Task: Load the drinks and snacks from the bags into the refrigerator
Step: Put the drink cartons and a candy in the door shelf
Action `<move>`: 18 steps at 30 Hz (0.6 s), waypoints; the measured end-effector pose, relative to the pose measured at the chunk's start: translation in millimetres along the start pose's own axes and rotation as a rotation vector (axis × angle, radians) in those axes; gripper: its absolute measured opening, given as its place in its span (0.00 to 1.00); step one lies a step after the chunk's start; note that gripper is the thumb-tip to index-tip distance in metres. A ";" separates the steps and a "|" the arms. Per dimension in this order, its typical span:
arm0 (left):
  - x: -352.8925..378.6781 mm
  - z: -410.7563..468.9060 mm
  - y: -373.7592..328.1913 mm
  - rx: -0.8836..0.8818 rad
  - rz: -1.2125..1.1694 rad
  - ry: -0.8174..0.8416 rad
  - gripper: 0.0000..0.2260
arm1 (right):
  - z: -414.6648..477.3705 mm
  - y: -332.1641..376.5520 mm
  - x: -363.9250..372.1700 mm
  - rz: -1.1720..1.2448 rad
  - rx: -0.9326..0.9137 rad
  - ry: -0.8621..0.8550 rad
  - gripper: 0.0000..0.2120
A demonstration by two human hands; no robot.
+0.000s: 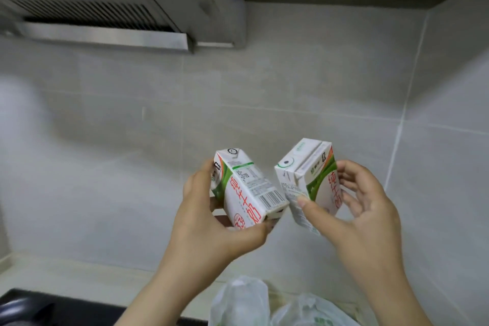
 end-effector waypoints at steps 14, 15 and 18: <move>-73.4 -57.3 -73.5 0.062 0.224 -0.229 0.39 | -1.1 46.3 56.2 0.291 -0.081 0.141 0.30; -77.6 -64.9 -79.1 0.062 0.264 -0.255 0.39 | -2.0 50.1 63.2 0.316 -0.085 0.174 0.31; -92.5 -94.5 -94.0 0.048 0.387 -0.344 0.40 | -12.3 60.6 87.7 0.397 -0.090 0.275 0.31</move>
Point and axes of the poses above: each hand's wrist, its own z-axis towards the middle knuckle, its own x-axis out of the palm, y = z × x, the point moved 6 cm from there along z, towards the middle knuckle, and after that the axes turned 7 degrees about y, right-handed, at the moved point
